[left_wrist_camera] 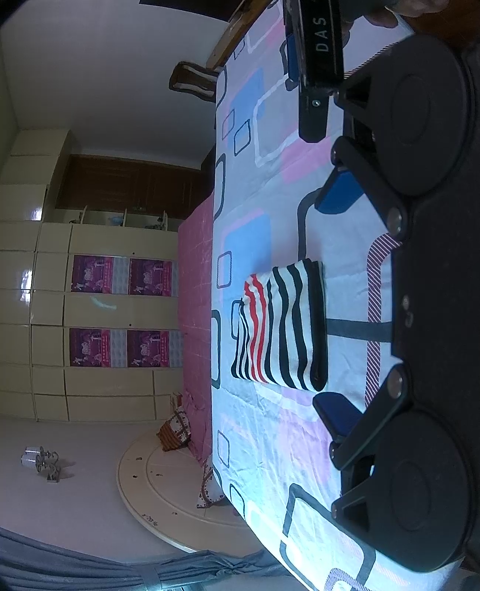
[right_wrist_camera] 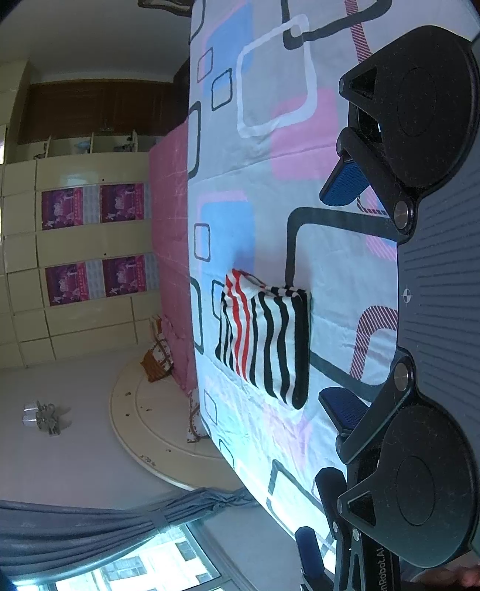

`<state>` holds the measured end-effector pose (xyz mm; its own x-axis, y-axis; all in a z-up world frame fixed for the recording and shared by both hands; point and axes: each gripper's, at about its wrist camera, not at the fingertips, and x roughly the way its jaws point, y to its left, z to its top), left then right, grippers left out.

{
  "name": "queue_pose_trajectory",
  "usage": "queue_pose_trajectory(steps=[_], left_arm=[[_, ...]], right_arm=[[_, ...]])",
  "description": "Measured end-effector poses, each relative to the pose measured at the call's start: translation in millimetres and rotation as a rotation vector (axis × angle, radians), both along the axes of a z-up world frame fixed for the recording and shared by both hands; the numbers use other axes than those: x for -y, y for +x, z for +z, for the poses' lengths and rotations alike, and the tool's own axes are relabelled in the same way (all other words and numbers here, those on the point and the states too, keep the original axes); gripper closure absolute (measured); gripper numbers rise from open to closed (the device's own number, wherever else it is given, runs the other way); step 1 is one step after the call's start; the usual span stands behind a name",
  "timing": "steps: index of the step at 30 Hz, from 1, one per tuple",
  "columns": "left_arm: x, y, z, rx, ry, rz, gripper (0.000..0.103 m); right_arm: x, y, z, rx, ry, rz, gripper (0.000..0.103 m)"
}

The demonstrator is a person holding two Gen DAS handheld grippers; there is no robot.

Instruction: Fold small clothes

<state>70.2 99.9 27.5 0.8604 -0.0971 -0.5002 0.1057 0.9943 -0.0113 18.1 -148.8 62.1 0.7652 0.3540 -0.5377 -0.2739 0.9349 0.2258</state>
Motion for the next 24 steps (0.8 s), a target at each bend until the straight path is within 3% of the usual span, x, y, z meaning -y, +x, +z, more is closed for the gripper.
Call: queue_pose_trajectory(steps=[24], left_arm=[[1.2, -1.6, 0.6, 0.014, 0.013, -0.008, 0.0]], right_arm=[[3.3, 0.3, 0.7, 0.003, -0.009, 0.001, 0.0]])
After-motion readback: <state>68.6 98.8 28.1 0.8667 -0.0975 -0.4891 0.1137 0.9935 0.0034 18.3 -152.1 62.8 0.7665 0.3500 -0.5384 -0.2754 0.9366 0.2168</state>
